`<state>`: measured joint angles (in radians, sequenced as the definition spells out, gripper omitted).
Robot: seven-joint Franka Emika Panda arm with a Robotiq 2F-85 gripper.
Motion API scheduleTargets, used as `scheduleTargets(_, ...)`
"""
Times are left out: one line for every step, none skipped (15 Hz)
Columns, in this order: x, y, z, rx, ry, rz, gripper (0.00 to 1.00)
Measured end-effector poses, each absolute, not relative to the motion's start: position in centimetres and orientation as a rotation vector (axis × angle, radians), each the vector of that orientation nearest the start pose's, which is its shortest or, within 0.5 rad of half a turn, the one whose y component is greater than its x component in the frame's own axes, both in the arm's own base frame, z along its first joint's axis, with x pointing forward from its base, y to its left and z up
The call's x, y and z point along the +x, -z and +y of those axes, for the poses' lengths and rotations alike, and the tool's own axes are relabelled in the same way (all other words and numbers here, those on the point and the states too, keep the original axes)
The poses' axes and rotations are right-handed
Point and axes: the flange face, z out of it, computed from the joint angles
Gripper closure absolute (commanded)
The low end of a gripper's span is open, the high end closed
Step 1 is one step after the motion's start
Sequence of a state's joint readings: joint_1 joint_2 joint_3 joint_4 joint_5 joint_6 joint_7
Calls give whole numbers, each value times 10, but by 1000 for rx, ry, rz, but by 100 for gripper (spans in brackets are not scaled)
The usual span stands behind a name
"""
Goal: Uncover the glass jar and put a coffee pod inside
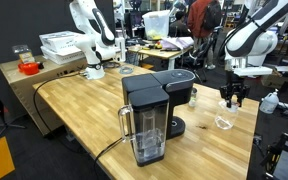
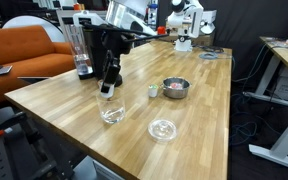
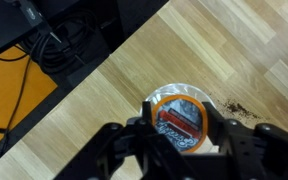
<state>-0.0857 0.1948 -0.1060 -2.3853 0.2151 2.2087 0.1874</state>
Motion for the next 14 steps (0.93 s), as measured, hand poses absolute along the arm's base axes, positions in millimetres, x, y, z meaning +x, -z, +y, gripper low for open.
scheduleTargets(451,-212,-83,-2851,-560,801,73)
scheduleTargets(450,-209,-83,-2846,-569,808,73)
scheduleTargets(449,-206,-83,-2844,-576,810,73)
scheduleTargets(449,-202,-84,-2845,-581,813,73)
scheduleTargets(451,-197,-84,-2848,-580,815,73)
scheduleTargets(454,-193,-85,-2851,-578,817,73)
scheduleTargets(457,-190,-86,-2854,-576,818,73)
scheduleTargets(461,-186,-86,-2856,-578,816,73)
scheduleTargets(465,-184,-86,-2859,-578,813,73)
scheduleTargets(468,-181,-85,-2861,-579,810,73)
scheduleTargets(471,-180,-85,-2863,-578,807,73)
scheduleTargets(473,-178,-84,-2864,-580,805,73)
scheduleTargets(475,-177,-84,-2865,-581,804,73)
scheduleTargets(476,-176,-84,-2865,-582,804,73)
